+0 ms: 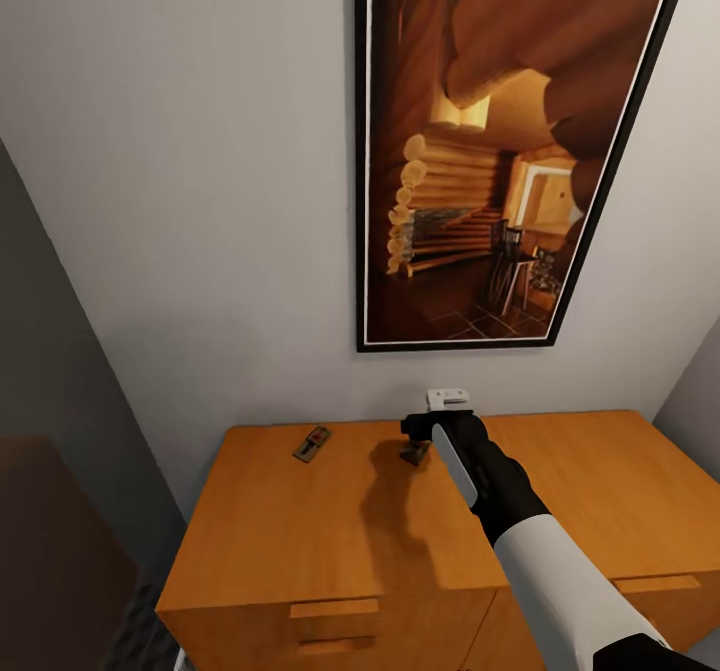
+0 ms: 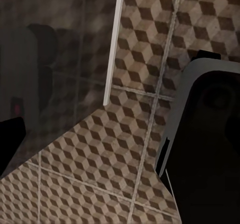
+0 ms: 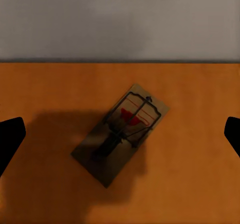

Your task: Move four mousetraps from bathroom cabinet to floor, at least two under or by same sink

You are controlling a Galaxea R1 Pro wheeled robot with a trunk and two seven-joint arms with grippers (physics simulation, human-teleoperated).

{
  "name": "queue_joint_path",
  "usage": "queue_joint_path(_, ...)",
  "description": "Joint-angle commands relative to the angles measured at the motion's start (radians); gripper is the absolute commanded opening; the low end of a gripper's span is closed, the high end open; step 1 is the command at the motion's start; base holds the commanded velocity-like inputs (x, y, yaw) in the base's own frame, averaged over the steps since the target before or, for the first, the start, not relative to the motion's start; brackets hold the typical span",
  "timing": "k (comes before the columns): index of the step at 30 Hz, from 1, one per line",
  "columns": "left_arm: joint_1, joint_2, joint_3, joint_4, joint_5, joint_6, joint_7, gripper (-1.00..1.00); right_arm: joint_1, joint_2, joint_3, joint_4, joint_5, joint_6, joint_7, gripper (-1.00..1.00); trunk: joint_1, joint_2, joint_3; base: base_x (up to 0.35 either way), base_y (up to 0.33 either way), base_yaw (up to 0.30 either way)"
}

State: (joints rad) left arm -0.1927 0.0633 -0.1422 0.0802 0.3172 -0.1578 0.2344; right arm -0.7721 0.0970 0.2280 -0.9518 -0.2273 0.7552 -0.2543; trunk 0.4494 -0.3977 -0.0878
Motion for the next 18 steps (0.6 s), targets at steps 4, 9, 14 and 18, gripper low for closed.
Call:
queue_joint_path(4,-0.001,0.000,-0.009,0.003,0.008,-0.006,0.000,1.00,-0.001,-0.001,0.002,-0.001,-0.010,0.003,-0.010,1.00,0.001,-0.002,-0.009,0.000,0.000,0.000)
queue_joint_path(9,-0.001,-0.001,-0.009,0.003,0.008,-0.006,0.000,1.00,-0.001,-0.002,0.002,-0.001,-0.009,0.003,-0.010,1.00,0.001,-0.002,-0.016,0.000,0.000,0.000)
queue_joint_path(14,-0.001,-0.001,-0.009,0.004,0.008,-0.006,0.000,1.00,-0.001,-0.002,0.002,-0.001,-0.009,0.003,-0.010,1.00,0.001,-0.002,-0.024,0.000,0.000,0.000)
queue_joint_path(18,-0.001,-0.001,-0.009,0.003,0.008,-0.006,0.000,1.00,-0.001,-0.002,0.002,-0.001,-0.009,0.003,-0.010,1.00,0.001,-0.002,-0.031,0.000,0.000,0.000)
